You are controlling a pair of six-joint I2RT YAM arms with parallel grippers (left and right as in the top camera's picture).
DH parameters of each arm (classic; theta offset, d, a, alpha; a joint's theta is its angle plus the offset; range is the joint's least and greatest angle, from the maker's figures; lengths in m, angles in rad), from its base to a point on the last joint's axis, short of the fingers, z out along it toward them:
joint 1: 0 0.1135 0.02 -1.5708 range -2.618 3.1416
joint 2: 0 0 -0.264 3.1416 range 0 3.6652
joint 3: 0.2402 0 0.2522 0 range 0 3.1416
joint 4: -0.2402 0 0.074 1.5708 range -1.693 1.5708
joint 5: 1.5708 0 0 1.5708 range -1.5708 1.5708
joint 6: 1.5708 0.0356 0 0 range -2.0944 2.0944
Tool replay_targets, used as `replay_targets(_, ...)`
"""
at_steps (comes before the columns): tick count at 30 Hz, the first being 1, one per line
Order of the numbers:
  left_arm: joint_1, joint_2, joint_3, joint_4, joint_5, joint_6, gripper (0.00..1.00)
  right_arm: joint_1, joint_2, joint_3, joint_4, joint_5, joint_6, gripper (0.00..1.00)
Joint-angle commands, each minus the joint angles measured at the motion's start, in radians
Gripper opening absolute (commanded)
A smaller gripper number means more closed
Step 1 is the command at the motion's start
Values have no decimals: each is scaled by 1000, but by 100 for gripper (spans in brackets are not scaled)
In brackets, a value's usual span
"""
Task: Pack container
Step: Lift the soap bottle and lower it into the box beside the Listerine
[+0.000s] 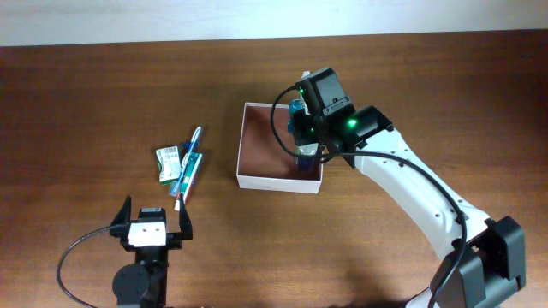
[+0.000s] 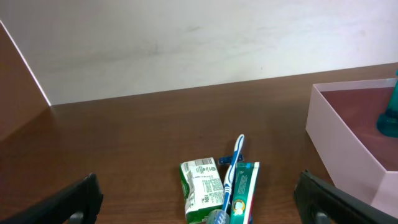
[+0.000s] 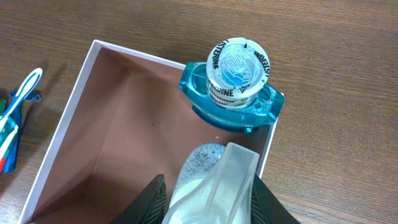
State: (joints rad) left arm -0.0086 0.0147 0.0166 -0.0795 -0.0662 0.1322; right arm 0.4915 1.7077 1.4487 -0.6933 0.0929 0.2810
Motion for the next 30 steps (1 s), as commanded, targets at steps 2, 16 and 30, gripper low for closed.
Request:
replay_targets(2, 5, -10, -8, 3, 11, 16, 99, 6, 16, 8, 17, 24, 10, 33)
replay_targets(16, 5, -10, -8, 3, 11, 16, 99, 6, 45, 8, 9, 23, 13, 40)
replay_targets(30, 5, -10, -8, 3, 11, 16, 100, 6, -8, 10, -38, 23, 12, 58)
